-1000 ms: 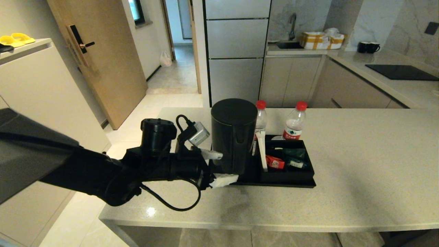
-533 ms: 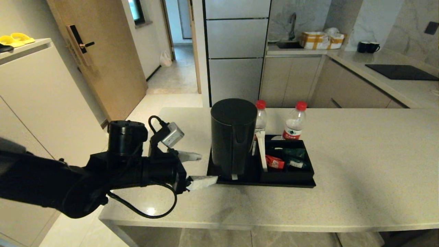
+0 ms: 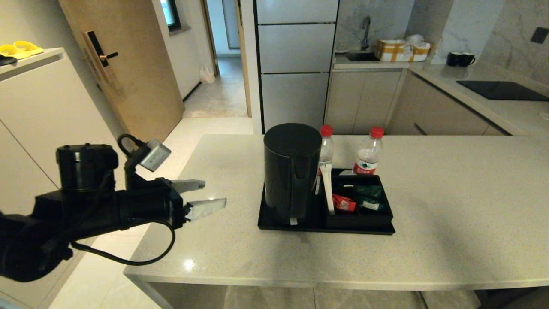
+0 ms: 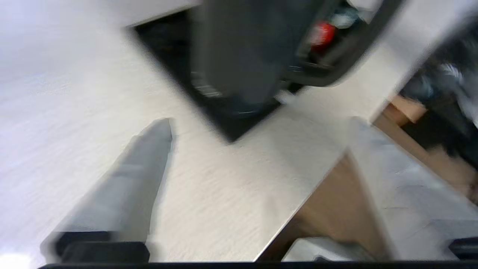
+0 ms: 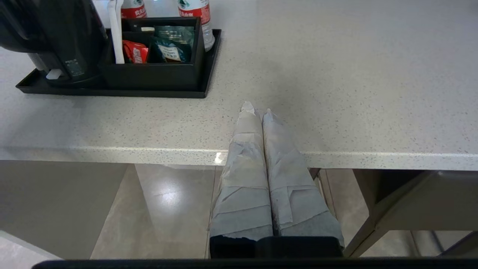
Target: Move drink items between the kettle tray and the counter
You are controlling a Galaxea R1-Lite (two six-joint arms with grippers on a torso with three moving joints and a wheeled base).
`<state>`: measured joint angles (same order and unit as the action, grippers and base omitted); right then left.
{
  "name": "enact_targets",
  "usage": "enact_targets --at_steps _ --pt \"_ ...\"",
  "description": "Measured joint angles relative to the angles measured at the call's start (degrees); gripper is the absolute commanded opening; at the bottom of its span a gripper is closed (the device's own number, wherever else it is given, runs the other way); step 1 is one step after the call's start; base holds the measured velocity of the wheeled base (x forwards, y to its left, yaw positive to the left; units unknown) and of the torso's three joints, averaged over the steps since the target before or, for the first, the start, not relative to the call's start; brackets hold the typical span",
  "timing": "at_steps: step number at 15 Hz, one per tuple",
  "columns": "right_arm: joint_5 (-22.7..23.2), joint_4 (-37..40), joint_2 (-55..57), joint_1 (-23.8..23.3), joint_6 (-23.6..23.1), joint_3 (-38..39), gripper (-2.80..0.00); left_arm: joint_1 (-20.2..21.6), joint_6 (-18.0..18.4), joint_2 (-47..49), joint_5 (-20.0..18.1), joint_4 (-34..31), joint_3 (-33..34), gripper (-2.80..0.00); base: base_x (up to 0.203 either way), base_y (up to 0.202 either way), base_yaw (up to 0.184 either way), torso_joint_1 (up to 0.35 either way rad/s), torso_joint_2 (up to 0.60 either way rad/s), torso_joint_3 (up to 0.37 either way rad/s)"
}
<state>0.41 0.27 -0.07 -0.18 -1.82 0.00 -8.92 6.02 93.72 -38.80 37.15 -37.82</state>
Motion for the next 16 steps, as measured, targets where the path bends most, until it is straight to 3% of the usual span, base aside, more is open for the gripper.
enact_targets --at_steps 4,7,9,12,16 --pt "0.0 0.0 0.0 0.0 0.01 -0.05 -2.8 6.2 -4.09 -11.07 0.68 -3.38 4.05 -2.8 0.0 0.0 0.0 0.0 0.0 0.0" --pt "0.01 -0.02 0.0 0.0 0.01 -0.05 -2.8 8.74 -8.23 -26.11 3.26 -15.14 3.83 -2.8 0.0 0.0 0.0 0.0 0.0 0.0" --pt "0.0 -0.02 0.0 0.0 0.0 0.0 -2.8 9.61 -11.39 -37.35 6.12 -28.62 -1.55 -2.8 0.0 0.0 0.0 0.0 0.0 0.0" --pt "0.0 -0.02 0.0 0.0 0.0 0.0 -2.8 10.3 -15.27 -53.96 12.01 -56.22 -13.85 -2.8 0.0 0.0 0.0 0.0 0.0 0.0" --pt "-0.01 0.0 0.0 0.0 0.0 0.0 -2.8 10.45 -10.78 -73.9 22.81 -88.11 -19.35 -2.8 0.0 0.0 0.0 0.0 0.0 0.0"
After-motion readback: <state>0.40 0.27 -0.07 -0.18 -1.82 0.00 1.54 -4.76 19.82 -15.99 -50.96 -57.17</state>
